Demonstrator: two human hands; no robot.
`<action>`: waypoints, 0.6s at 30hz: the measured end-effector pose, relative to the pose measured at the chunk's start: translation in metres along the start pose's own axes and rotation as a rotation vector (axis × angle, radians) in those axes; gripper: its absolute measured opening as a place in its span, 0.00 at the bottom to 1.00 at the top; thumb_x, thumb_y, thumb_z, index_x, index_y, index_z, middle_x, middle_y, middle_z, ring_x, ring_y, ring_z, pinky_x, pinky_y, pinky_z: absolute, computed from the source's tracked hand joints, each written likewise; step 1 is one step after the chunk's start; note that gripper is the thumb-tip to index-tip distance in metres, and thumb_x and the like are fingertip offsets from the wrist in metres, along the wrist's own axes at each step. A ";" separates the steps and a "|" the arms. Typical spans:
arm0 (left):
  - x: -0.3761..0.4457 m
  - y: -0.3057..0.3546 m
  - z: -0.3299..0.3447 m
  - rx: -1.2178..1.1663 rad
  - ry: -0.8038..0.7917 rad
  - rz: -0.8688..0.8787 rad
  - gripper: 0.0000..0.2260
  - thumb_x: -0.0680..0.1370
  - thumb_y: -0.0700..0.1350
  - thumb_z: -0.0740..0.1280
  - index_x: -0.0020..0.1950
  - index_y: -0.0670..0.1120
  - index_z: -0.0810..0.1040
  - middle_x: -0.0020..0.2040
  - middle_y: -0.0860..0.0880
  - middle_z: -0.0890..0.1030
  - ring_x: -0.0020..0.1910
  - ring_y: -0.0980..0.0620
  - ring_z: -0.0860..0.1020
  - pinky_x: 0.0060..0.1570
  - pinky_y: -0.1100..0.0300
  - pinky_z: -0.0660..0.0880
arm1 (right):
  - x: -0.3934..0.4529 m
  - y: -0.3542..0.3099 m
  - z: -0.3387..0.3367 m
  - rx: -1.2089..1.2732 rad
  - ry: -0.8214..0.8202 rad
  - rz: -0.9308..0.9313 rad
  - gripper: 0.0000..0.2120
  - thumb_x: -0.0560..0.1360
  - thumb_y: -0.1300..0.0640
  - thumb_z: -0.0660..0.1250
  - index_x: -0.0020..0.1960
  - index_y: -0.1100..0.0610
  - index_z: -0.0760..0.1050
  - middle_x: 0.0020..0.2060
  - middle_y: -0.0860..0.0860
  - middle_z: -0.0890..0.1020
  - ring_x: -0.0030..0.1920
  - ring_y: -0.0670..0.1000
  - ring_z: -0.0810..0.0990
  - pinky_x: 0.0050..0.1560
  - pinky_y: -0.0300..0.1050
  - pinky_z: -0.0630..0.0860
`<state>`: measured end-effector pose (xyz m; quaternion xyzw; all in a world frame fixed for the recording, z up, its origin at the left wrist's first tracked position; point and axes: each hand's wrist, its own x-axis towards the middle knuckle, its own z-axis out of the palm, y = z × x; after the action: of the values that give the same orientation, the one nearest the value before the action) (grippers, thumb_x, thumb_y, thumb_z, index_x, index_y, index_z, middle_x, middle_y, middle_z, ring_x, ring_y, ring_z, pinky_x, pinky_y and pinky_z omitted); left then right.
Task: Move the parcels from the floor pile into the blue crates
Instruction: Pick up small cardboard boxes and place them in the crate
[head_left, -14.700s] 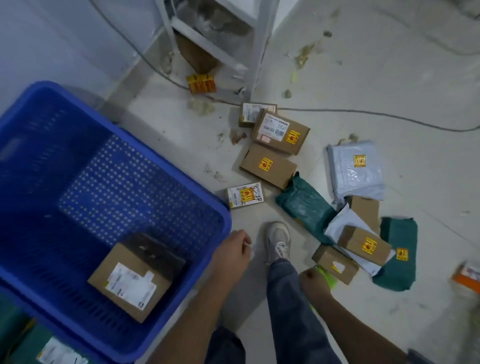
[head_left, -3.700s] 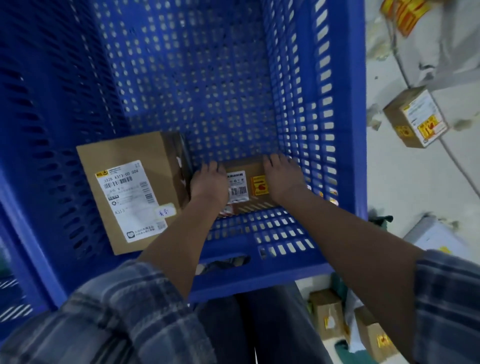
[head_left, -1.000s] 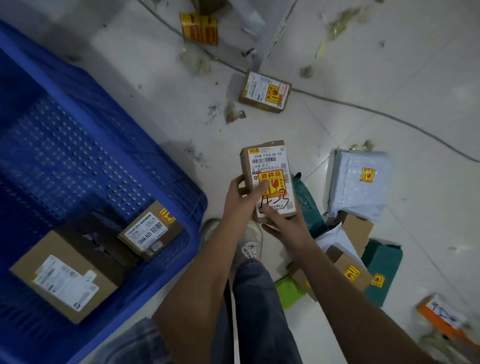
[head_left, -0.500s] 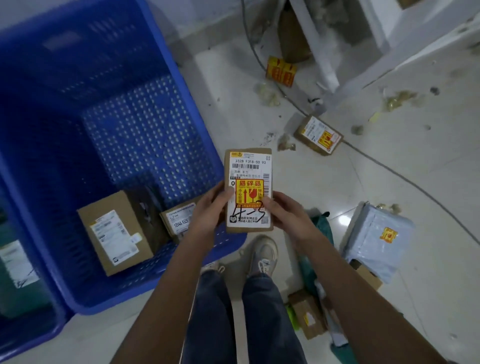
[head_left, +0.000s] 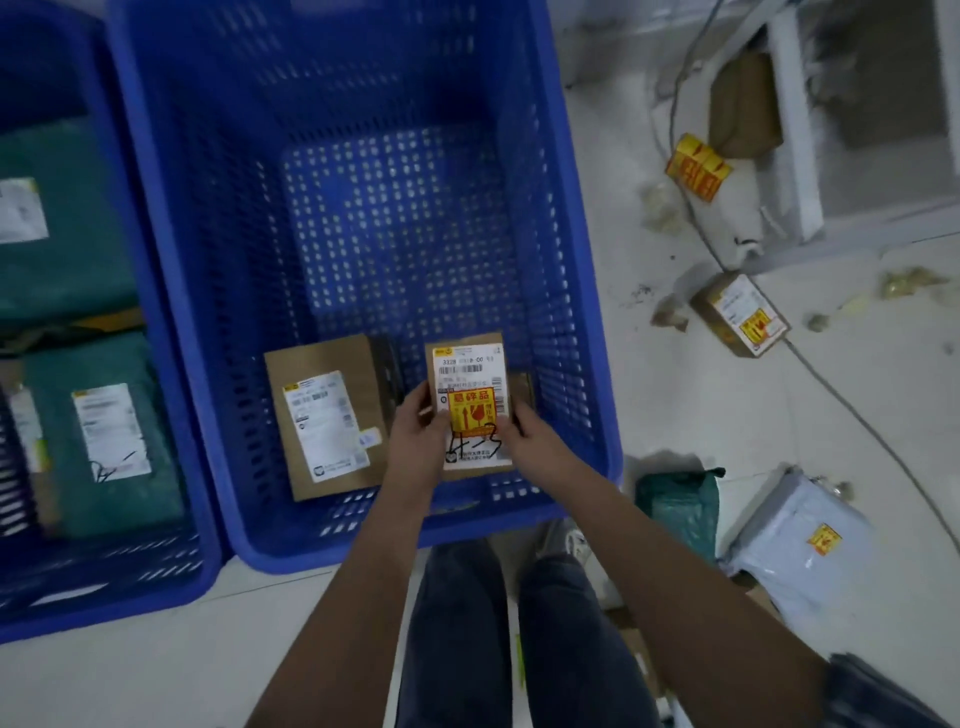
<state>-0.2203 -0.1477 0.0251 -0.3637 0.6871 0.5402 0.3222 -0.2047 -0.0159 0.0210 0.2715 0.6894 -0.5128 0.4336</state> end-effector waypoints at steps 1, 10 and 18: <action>0.004 -0.004 -0.002 0.047 -0.006 -0.022 0.20 0.80 0.39 0.61 0.72 0.45 0.67 0.67 0.44 0.74 0.63 0.45 0.75 0.61 0.50 0.73 | 0.008 0.002 0.007 -0.011 0.020 0.038 0.21 0.82 0.54 0.51 0.74 0.54 0.58 0.68 0.53 0.71 0.62 0.52 0.73 0.57 0.43 0.69; 0.046 -0.056 -0.004 0.174 -0.018 -0.099 0.26 0.79 0.36 0.57 0.76 0.52 0.59 0.66 0.48 0.75 0.44 0.56 0.75 0.40 0.61 0.70 | 0.063 0.027 0.042 -0.250 0.158 0.096 0.16 0.79 0.59 0.59 0.66 0.59 0.71 0.62 0.58 0.77 0.58 0.57 0.77 0.53 0.46 0.73; 0.069 -0.088 0.011 0.246 0.021 -0.170 0.29 0.78 0.42 0.60 0.77 0.46 0.54 0.71 0.42 0.66 0.65 0.42 0.72 0.58 0.50 0.73 | 0.097 0.043 0.064 -0.226 0.107 0.146 0.17 0.76 0.62 0.63 0.65 0.60 0.73 0.60 0.57 0.79 0.58 0.56 0.78 0.49 0.41 0.72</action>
<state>-0.1816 -0.1608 -0.0790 -0.3839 0.7182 0.4190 0.4016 -0.1955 -0.0695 -0.0908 0.2972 0.7432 -0.3841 0.4602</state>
